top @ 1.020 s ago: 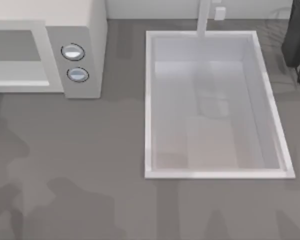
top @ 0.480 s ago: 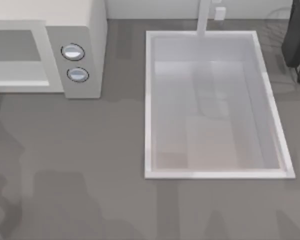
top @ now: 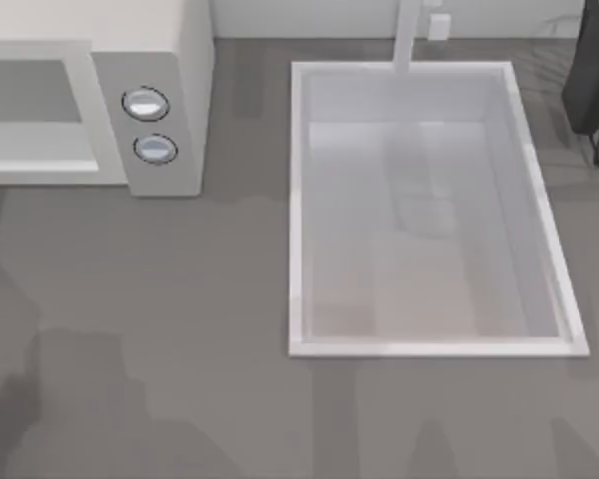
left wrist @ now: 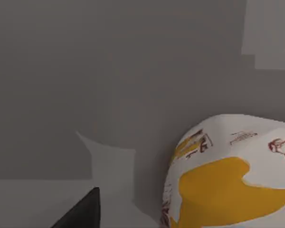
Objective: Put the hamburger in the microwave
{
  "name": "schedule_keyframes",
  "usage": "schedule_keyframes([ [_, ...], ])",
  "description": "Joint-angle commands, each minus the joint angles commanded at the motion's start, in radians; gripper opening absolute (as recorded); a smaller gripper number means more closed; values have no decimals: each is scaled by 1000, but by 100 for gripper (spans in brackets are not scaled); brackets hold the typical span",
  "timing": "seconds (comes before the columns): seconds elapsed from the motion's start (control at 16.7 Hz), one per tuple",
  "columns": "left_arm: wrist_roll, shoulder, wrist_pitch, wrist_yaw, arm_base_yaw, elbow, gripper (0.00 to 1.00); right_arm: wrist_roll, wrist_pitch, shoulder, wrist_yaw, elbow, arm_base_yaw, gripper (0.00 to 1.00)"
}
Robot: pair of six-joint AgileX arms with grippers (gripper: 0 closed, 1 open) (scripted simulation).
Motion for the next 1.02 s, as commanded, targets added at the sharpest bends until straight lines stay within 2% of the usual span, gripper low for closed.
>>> schedule_keyframes([
  [0.24,3,74,135,0,2,-67,100,0,0,0,0,0,0,100],
  [0.48,4,79,143,0,2,-72,100,0,0,0,0,0,0,100],
  [1.02,4,79,143,0,2,-72,32,0,0,0,0,0,0,100],
])
